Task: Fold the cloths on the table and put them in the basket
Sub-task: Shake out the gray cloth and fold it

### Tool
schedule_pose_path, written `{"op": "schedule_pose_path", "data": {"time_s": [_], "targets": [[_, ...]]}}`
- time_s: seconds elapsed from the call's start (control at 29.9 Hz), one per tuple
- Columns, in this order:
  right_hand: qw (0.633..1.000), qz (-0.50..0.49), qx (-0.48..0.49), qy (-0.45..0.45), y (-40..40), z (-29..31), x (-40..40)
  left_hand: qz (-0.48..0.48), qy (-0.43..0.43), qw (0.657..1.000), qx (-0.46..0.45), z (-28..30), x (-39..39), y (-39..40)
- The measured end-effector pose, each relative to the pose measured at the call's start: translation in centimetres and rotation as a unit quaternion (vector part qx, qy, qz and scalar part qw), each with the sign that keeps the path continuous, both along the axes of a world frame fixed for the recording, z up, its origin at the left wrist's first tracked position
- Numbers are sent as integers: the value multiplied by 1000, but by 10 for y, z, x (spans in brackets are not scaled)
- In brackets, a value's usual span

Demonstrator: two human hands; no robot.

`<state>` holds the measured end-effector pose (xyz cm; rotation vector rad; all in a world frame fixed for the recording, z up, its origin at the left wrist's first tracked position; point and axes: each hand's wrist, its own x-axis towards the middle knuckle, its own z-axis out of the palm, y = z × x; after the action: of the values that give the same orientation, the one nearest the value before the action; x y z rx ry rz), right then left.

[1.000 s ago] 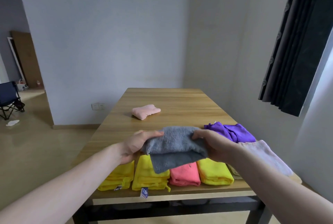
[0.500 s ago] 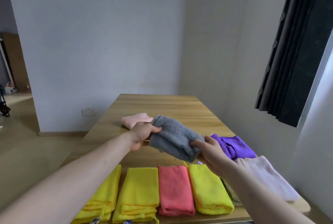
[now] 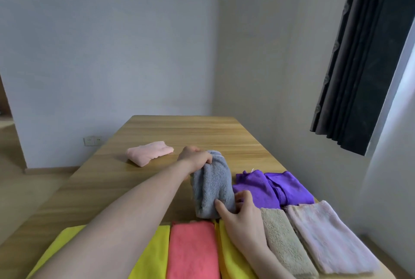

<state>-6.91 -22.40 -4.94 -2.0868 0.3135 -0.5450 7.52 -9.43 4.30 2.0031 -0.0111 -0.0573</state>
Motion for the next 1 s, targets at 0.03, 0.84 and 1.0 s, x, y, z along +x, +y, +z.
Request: {"op": "schedule_pose_path", "data": {"time_s": [0.03,0.84,1.0], "targets": [[1000,-3,-7,-9,0,-5,1,-3,-1,1000,-5,-5,4,-6],[984,-31,-138,-111,-1,-18,8,-226,-60,948,214,-63,-15,-10],[987,-30,-124,-98,-1,-17,6,-237,-71,918,309,-96,-21,-5]]}}
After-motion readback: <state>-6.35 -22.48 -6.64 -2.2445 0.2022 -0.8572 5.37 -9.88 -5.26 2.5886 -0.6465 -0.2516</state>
